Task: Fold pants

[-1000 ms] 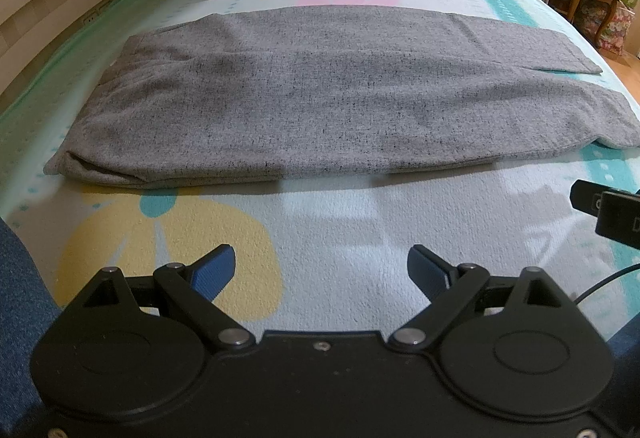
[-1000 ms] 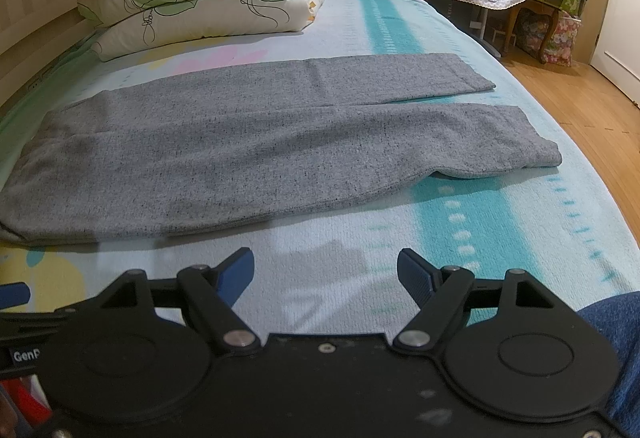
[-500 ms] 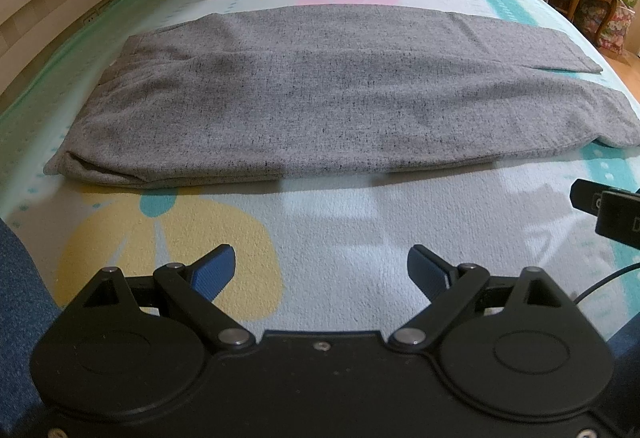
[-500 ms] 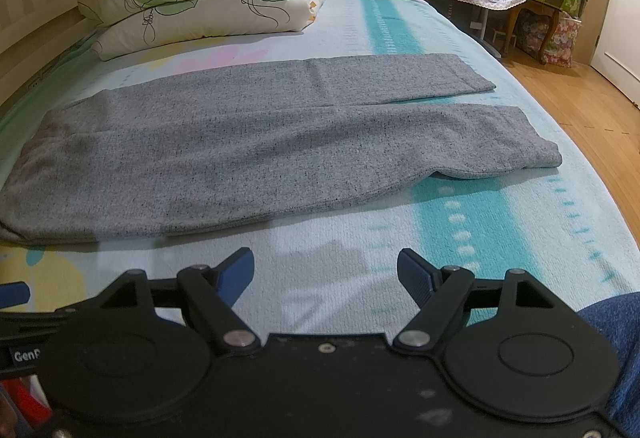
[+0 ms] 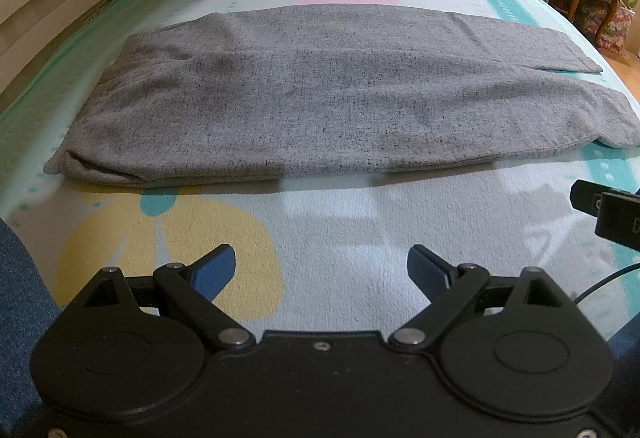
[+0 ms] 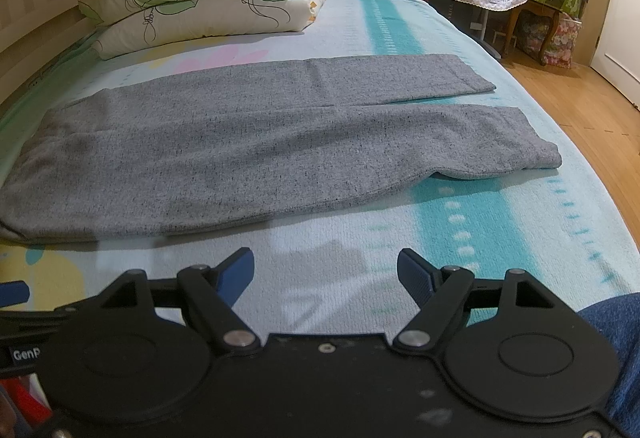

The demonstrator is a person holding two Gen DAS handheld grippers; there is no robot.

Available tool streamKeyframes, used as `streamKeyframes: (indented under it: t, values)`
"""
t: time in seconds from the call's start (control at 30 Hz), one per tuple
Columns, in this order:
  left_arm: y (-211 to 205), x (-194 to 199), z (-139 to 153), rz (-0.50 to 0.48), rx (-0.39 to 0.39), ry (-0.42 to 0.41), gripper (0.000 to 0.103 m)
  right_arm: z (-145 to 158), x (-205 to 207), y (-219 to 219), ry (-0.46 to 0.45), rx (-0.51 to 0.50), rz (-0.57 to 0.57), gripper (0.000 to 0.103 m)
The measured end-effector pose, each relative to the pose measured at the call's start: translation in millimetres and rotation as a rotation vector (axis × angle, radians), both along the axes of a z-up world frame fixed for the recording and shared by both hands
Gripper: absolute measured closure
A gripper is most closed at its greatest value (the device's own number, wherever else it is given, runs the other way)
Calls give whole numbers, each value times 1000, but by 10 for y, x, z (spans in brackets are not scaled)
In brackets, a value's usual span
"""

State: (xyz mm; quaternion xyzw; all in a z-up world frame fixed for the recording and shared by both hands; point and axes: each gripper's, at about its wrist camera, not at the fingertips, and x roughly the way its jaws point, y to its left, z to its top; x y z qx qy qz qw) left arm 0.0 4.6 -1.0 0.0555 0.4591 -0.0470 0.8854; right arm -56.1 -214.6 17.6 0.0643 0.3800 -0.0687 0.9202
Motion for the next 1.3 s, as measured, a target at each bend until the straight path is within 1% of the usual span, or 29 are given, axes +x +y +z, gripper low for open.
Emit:
streamKeyframes:
  t: [0.07,0.13,0.23,0.33,0.4,0.47,0.53,0.57,0.77,0.87,0.93,1.0,1.07,1.17,1.3]
  values:
    - [-13,-5,-1,-4,11,-5,11,2,-1,1,0,-1,0,21]
    - [-29,-13,5,-7,19,-16,17,9,-4,-1,0,-6,-3,21]
    - [-50,-16,7,2,46,-27,18,17,5,4,13,-16,-11,21]
    - [-63,19,24,-5,51,-16,18,19,36,16,33,-41,-40,21]
    - [-56,73,51,-6,40,1,18,26,88,44,72,-96,-79,21]
    - [-52,159,79,-5,37,26,18,39,145,98,102,-172,-56,21]
    - [-43,256,122,-6,45,32,18,71,191,132,100,-215,-27,21]
    - [-33,294,142,0,47,28,18,92,199,143,88,-220,-22,21]
    - [113,653,321,59,29,2,20,246,443,81,82,-141,20,21]
    - [200,844,374,67,14,10,21,320,575,-11,68,-93,34,21]
    - [232,969,393,77,36,12,20,343,681,-115,72,-37,28,21]
    - [236,1074,395,80,80,-3,20,329,821,-251,100,17,11,21]
    - [236,1149,383,81,102,-13,20,307,957,-392,131,47,-15,22]
    - [228,1238,350,75,98,-9,20,289,1101,-638,111,47,-94,22]
    - [176,1281,297,82,103,-9,20,248,1243,-931,130,30,-158,22]
